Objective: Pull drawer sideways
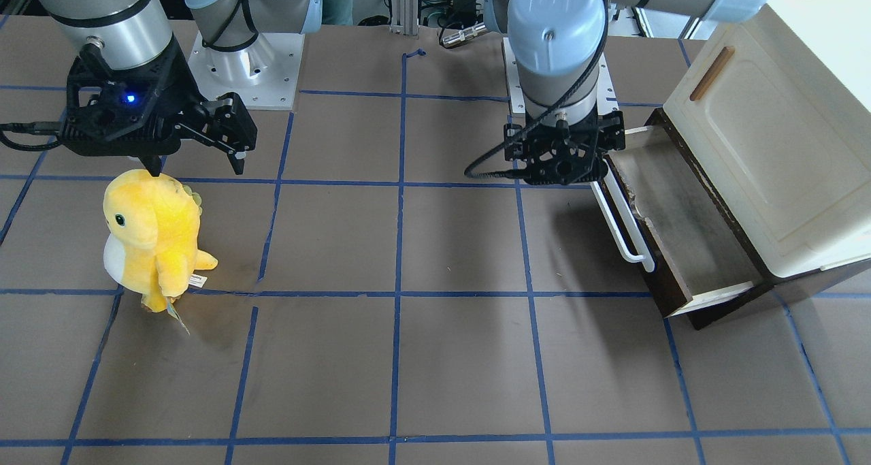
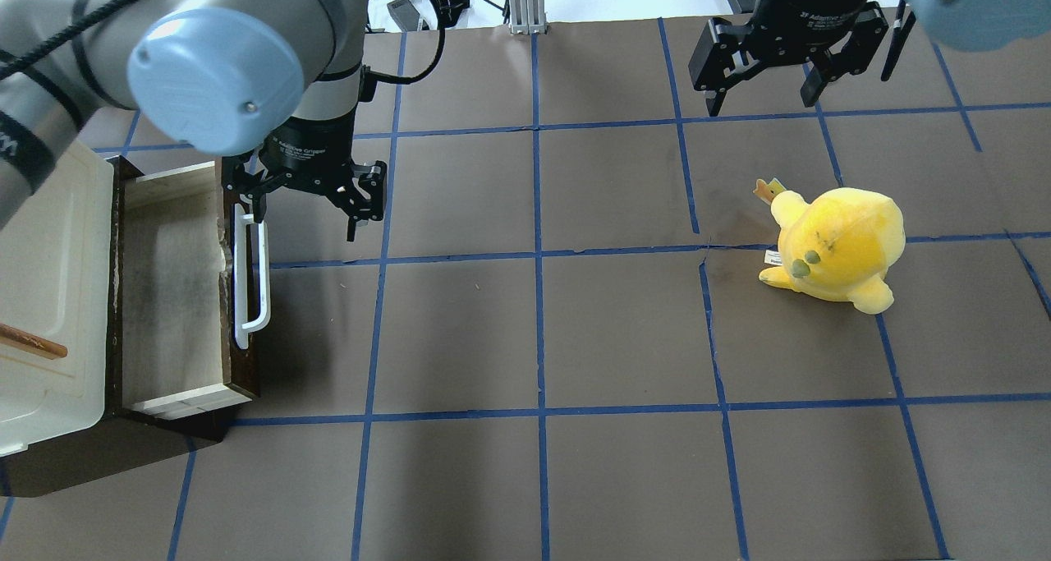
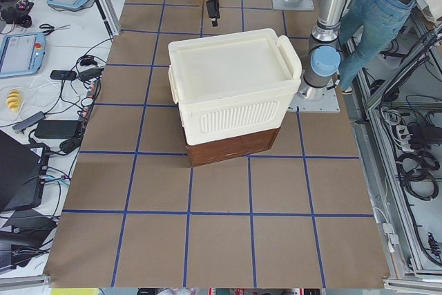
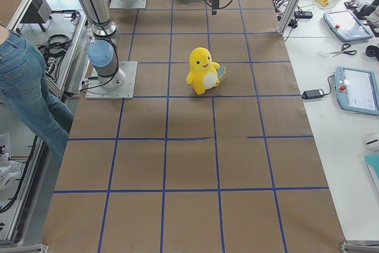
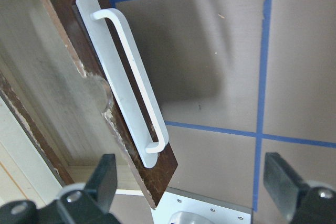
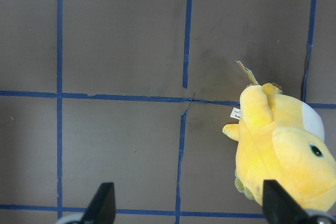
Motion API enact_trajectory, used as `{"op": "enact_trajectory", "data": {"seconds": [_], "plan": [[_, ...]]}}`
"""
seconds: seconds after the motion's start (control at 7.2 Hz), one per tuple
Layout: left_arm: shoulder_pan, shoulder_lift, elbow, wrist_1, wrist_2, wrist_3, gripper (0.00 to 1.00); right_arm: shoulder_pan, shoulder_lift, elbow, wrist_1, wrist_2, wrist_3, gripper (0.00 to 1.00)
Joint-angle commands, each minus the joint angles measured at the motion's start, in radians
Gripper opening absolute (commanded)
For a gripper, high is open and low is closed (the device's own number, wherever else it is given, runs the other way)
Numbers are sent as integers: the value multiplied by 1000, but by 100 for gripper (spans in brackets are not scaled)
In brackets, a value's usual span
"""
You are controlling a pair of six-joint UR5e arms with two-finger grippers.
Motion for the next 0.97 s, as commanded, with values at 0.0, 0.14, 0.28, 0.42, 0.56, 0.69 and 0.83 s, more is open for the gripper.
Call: {"op": "enact_trajectory", "data": {"seconds": [0.0,0.14,0.28,0.42,0.56,0.69,0.83], "plan": [[12,119,-39,4,-123,9,100,0,0,0,0,0,1,100],[56,143,-38,51,-146,26,100,0,0,0,0,0,1,100],[115,157,-41,54,-258,62,100,0,0,0,0,0,1,100],[143,165,-46,57,-276,84,100,0,0,0,0,0,1,100],[159,153,-32,74,-284,116,100,0,0,0,0,0,1,100],[159,148,-32,115,-285,134,100,0,0,0,0,0,1,100],[157,147,-32,120,-287,138,100,0,0,0,0,0,1,100]]}}
